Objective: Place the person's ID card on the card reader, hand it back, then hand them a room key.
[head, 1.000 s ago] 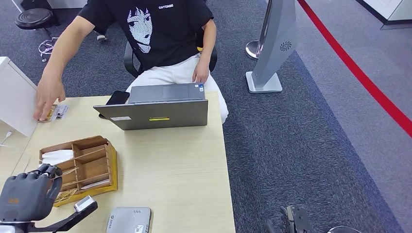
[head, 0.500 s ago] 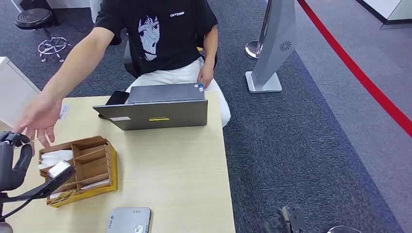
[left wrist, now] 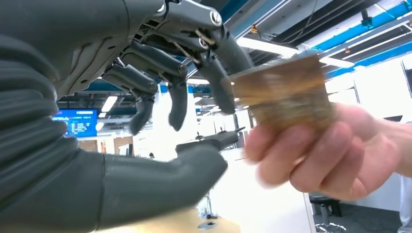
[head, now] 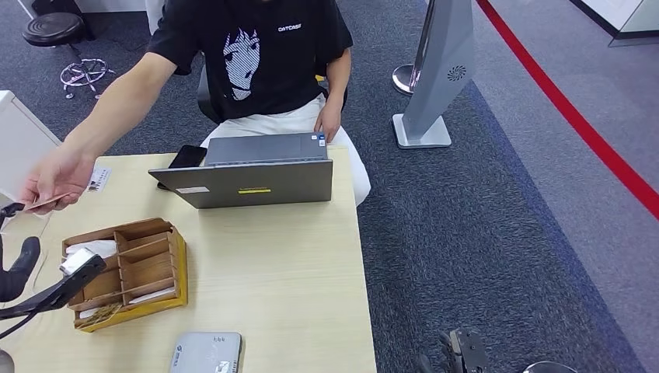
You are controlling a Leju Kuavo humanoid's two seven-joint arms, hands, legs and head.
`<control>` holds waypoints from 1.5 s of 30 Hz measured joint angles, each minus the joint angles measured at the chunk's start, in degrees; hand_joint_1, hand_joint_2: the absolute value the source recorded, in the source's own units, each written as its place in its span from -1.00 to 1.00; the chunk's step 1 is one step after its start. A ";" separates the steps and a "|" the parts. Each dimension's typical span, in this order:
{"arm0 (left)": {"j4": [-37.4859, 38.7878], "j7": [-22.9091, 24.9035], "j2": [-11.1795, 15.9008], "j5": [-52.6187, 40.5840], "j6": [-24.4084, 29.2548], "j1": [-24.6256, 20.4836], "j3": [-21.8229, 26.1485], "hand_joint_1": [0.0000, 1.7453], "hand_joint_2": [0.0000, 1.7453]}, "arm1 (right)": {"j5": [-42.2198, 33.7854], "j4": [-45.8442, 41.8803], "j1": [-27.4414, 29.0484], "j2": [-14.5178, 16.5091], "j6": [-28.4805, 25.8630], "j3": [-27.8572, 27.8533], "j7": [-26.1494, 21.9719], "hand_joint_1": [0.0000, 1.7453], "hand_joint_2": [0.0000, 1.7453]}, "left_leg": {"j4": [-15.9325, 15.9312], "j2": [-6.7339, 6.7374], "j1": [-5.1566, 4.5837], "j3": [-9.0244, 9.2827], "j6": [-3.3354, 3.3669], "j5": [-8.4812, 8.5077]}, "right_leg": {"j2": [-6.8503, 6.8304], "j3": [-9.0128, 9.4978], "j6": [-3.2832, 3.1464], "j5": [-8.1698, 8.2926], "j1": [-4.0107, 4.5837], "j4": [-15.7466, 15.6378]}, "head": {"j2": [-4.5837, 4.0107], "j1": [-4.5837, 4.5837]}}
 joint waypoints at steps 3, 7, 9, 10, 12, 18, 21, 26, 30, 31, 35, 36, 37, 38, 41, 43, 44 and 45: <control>-0.35 -2.13 -1.05 2.60 3.09 1.02 1.25 -1.00 1.00 | -1.41 -0.38 0.57 0.00 -0.96 0.11 0.25 -1.00 1.00 | 0.00 0.00 0.00 -0.01 0.00 0.00 | 0.00 0.00 0.00 0.00 0.00 0.00 | 0.00 0.00; -3.51 -6.19 -3.63 9.29 7.37 3.71 3.74 -1.00 1.00 | -4.32 -1.19 1.90 0.01 -2.41 0.50 0.40 -1.00 1.00 | 0.00 0.00 0.00 -0.02 0.00 -0.01 | 0.00 0.01 0.00 0.00 0.00 0.00 | 0.00 0.00; -6.61 -8.58 -5.70 14.39 8.30 5.87 5.49 -1.00 1.00 | -6.67 -2.08 2.93 0.00 -3.04 0.92 0.72 -1.00 1.00 | 0.00 0.00 0.00 -0.03 0.00 -0.02 | 0.00 0.01 0.02 -0.02 0.00 0.00 | 0.00 -0.01; -8.37 -9.96 -6.95 17.39 8.49 7.13 6.46 -1.00 1.00 | -8.10 -2.60 3.47 0.00 -3.28 1.14 0.92 -1.00 1.00 | 0.00 0.01 -0.01 -0.05 0.01 -0.04 | 0.01 0.00 0.03 -0.03 -0.01 0.00 | 0.00 0.00; -12.04 -12.97 -9.78 24.00 8.34 9.74 8.70 -0.85 1.00 | -11.43 -3.54 4.49 0.00 -3.52 1.43 1.32 -1.00 1.00 | 0.00 0.01 -0.01 -0.06 0.03 -0.08 | 0.01 0.00 0.05 -0.05 -0.01 -0.01 | 0.00 -0.01; -20.93 -22.04 -20.80 41.59 1.95 15.47 20.48 1.00 1.00 | -22.70 -4.85 6.73 -0.01 -0.50 1.27 2.21 -1.00 1.00 | 0.00 0.01 -0.01 -0.06 0.04 -0.15 | -0.01 0.00 0.05 -0.10 -0.01 -0.03 | 0.00 0.00; -22.80 -24.36 -25.32 46.62 -0.45 16.94 27.81 1.00 1.00 | -26.20 -4.84 7.44 -0.01 1.44 0.70 2.40 -0.28 1.00 | 0.00 0.00 -0.01 -0.02 0.04 -0.15 | -0.03 -0.02 0.03 -0.11 -0.01 -0.03 | 0.00 -0.02; -23.70 -21.49 -29.12 53.33 -1.36 18.20 34.89 1.00 1.00 | -33.04 -4.78 7.79 -0.01 3.33 -0.04 2.95 1.00 1.00 | -0.03 0.00 0.00 0.01 0.00 -0.18 | -0.05 0.06 0.03 -0.12 0.00 -0.02 | 0.00 -0.01; -20.18 -13.40 -30.89 69.55 -0.04 18.78 41.98 1.00 1.00 | -49.00 -3.92 7.61 -0.01 6.38 -1.84 4.72 1.00 1.00 | -0.03 0.01 -0.01 0.08 -0.03 -0.19 | -0.02 0.04 0.02 -0.13 -0.01 -0.02 | 0.00 0.00; -18.31 -11.44 -31.18 73.41 1.09 18.80 43.17 1.00 1.00 | -52.52 -3.43 7.28 -0.01 6.16 -2.58 5.17 1.00 1.00 | -0.03 0.00 -0.01 0.08 -0.03 -0.19 | -0.03 0.04 0.02 -0.14 -0.01 -0.02 | 0.00 0.00; -8.64 -5.58 -32.22 81.89 7.99 18.78 46.42 1.00 1.00 | -57.84 -0.39 5.91 -0.01 0.29 -6.12 6.42 1.00 1.00 | -0.03 0.00 -0.02 0.07 0.00 -0.21 | -0.03 0.07 0.03 -0.14 -0.01 -0.02 | 0.00 0.00; -6.05 -4.37 -32.43 82.00 9.64 18.70 46.99 1.00 1.00 | -57.43 0.56 5.71 -0.01 -1.51 -6.78 6.66 1.00 1.00 | -0.03 0.00 -0.02 0.07 0.00 -0.21 | -0.03 0.08 0.03 -0.14 -0.02 -0.03 | 0.00 0.01; -3.30 -2.86 -32.61 81.51 11.14 18.52 47.52 1.00 1.00 | -56.54 1.59 5.47 -0.01 -3.76 -7.28 6.99 1.00 1.00 | -0.03 0.00 -0.02 0.06 0.00 -0.22 | -0.04 0.09 0.03 -0.14 -0.02 -0.03 | 0.00 -0.01; -0.56 -1.16 -32.75 80.61 12.38 18.21 48.00 1.00 1.00 | -55.31 2.66 5.17 -0.01 -6.33 -7.61 7.45 1.00 1.00 | -0.03 0.00 -0.02 0.06 0.01 -0.22 | -0.04 0.08 0.03 -0.14 -0.02 -0.03 | 0.00 -0.01; 7.87 3.59 -33.09 76.76 13.82 17.10 49.42 1.00 1.00 | -50.90 6.05 4.17 0.01 -13.45 -8.08 9.18 1.00 1.00 | -0.03 0.01 -0.02 0.07 0.01 -0.22 | -0.03 0.09 0.03 -0.14 -0.02 -0.03 | 0.00 0.01; 12.99 6.85 -33.21 73.60 12.21 16.33 50.52 1.00 1.00 | -47.84 8.35 3.32 0.01 -16.54 -8.45 10.80 1.00 1.00 | -0.03 0.00 -0.02 0.08 0.01 -0.22 | -0.03 0.08 0.03 -0.14 -0.01 -0.03 | 0.00 -0.02; 15.43 8.06 -33.23 72.16 11.18 15.92 51.12 1.00 1.00 | -46.44 9.51 2.83 0.01 -17.58 -8.68 11.55 1.00 1.00 | -0.03 0.00 -0.01 0.10 0.01 -0.22 | -0.03 0.07 0.03 -0.14 -0.01 -0.03 | 0.00 -0.03; 17.70 8.78 -33.24 71.04 10.30 15.55 51.77 0.60 1.00 | -45.35 10.60 2.38 0.01 -18.26 -8.89 12.09 0.50 1.00 | -0.03 0.00 -0.01 0.12 0.01 -0.22 | -0.03 0.07 0.03 -0.15 0.00 -0.03 | 0.00 -0.02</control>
